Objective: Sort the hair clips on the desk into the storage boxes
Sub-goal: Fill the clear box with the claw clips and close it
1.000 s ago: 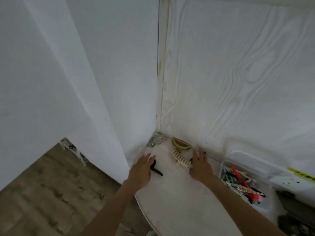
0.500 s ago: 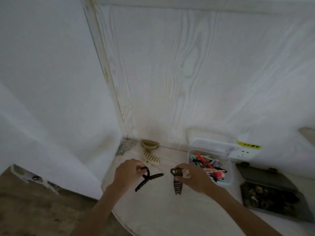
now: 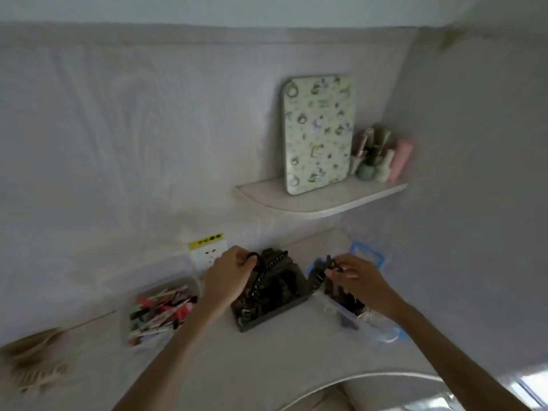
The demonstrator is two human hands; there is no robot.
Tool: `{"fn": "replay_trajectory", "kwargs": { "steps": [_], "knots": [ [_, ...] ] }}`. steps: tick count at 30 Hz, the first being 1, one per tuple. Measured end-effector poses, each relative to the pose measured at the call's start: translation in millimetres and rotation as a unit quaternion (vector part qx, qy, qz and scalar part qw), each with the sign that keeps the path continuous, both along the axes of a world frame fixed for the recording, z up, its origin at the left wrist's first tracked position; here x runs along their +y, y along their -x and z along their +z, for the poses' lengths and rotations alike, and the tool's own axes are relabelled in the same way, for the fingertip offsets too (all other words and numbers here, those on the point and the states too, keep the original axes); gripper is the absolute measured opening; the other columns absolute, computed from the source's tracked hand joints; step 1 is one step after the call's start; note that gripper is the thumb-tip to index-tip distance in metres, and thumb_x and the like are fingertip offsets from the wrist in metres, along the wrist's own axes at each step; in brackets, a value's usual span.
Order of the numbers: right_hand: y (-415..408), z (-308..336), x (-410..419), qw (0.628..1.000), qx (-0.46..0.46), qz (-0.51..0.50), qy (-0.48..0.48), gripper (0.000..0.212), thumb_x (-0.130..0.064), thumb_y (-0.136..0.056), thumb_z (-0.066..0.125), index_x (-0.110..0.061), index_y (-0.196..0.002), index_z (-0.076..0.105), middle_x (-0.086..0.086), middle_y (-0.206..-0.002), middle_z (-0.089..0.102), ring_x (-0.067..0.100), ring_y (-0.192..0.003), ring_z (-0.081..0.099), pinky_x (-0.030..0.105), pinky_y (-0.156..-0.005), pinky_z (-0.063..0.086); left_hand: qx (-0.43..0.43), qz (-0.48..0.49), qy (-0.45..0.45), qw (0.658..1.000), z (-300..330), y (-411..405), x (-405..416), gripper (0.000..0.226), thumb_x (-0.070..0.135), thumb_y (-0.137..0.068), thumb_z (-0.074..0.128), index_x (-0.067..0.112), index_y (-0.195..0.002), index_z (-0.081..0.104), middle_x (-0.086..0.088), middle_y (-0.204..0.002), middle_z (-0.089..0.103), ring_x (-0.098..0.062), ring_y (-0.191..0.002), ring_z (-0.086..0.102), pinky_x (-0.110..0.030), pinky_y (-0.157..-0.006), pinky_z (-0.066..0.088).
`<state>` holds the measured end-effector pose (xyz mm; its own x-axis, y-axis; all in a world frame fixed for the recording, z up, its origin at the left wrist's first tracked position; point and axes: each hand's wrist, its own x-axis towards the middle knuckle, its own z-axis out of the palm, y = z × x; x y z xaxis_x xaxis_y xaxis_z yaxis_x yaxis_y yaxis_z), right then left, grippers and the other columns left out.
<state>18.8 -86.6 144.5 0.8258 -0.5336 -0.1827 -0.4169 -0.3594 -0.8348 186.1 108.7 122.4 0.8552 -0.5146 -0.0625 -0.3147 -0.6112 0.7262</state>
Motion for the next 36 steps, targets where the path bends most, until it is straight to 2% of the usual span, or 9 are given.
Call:
{"fn": "replay_trajectory", "kwargs": {
  "steps": [6,9,14,17,21,24,28,31,36],
  "knots": [
    [86,-19,-88,0.987,0.082,-0.115,0.071,0.018,-0.025,-0.076,0.074,-0.028,-0.082,0.057,-0.003,-0.081,0.065,0.014,-0.075,0.063,0.027,-0.076,0.049,-0.019,-0.105,0.01,0.994,-7,72,-129,0.019,0.04,-0.085,0.06,0.022,-0.09,0.066,0.006,-0.09,0.07,-0.013,-0.085,0.066,-0.03,-0.077,0.053],
    [98,-38,-94,0.976,0.144,-0.065,0.149,0.027,-0.035,-0.074,0.073,-0.029,-0.097,0.062,-0.003,-0.096,0.067,0.015,-0.092,0.063,0.03,-0.085,0.048,-0.052,-0.096,-0.016,0.994,-11,101,-160,0.021,0.041,-0.085,0.058,0.024,-0.092,0.068,0.007,-0.096,0.071,-0.014,-0.093,0.066,-0.027,-0.077,0.049],
    [80,-59,-85,0.891,0.208,0.097,0.391,0.029,-0.033,-0.082,0.059,-0.017,-0.105,0.064,0.004,-0.11,0.063,0.025,-0.111,0.051,0.031,-0.091,0.035,-0.074,-0.121,-0.14,0.98,-46,117,-175,0.031,0.05,-0.086,0.052,0.024,-0.084,0.068,0.005,-0.086,0.071,-0.015,-0.087,0.067,-0.034,-0.082,0.051],
    [76,-73,-88,0.856,0.269,0.187,0.4,0.038,-0.042,-0.083,0.055,-0.013,-0.104,0.066,0.002,-0.122,0.057,0.024,-0.117,0.045,0.034,-0.095,0.032,-0.101,-0.151,-0.144,0.973,-55,112,-171,0.036,0.051,-0.089,0.048,0.021,-0.085,0.068,0.003,-0.086,0.071,-0.015,-0.083,0.067,-0.031,-0.078,0.051],
    [71,-78,-96,0.836,0.305,0.196,0.412,0.043,-0.048,-0.085,0.051,-0.017,-0.112,0.063,0.002,-0.116,0.061,0.023,-0.112,0.05,0.034,-0.097,0.029,-0.08,-0.196,-0.141,0.967,-56,106,-172,0.043,0.051,-0.093,0.038,0.022,-0.097,0.07,0.001,-0.091,0.073,-0.016,-0.084,0.068,-0.032,-0.077,0.053],
    [65,-77,-100,0.861,0.283,0.169,0.388,0.037,-0.043,-0.085,0.054,-0.026,-0.118,0.06,-0.004,-0.117,0.062,0.019,-0.11,0.053,0.03,-0.093,0.028,-0.025,-0.205,-0.145,0.968,-54,102,-171,0.041,0.046,-0.095,0.04,0.018,-0.087,0.069,-0.001,-0.083,0.071,-0.015,-0.079,0.067,-0.025,-0.065,0.047],
    [59,-62,-106,0.908,0.254,0.147,0.299,0.031,-0.032,-0.083,0.06,-0.028,-0.113,0.061,-0.01,-0.117,0.062,0.011,-0.106,0.057,0.024,-0.086,0.032,0.014,-0.207,-0.123,0.971,-52,90,-169,0.044,0.04,-0.088,0.059,0.019,-0.05,0.053,0.003,-0.048,0.051,-0.005,-0.048,0.049,-0.013,-0.044,0.03],
    [52,-47,-111,0.94,0.223,0.105,0.235,0.025,-0.031,-0.081,0.065,-0.028,-0.106,0.064,-0.01,-0.104,0.064,0.007,-0.088,0.057,0.02,-0.076,0.043,0.022,-0.188,-0.1,0.977,-49,83,-167,0.028,0.043,-0.079,0.068,0.018,-0.068,0.074,0.002,-0.064,0.071,-0.009,-0.061,0.066,-0.02,-0.057,0.049],
    [15,-33,-100,0.964,0.163,0.114,0.177,0.014,-0.024,-0.08,0.068,-0.03,-0.093,0.065,-0.011,-0.086,0.062,0.003,-0.077,0.057,0.007,-0.062,0.039,-0.027,-0.116,-0.09,0.989,-35,67,-135,0.05,0.055,-0.082,0.054,0.012,-0.058,0.06,0.0,-0.054,0.054,-0.013,-0.056,0.059,-0.025,-0.051,0.038]
  ]
}}
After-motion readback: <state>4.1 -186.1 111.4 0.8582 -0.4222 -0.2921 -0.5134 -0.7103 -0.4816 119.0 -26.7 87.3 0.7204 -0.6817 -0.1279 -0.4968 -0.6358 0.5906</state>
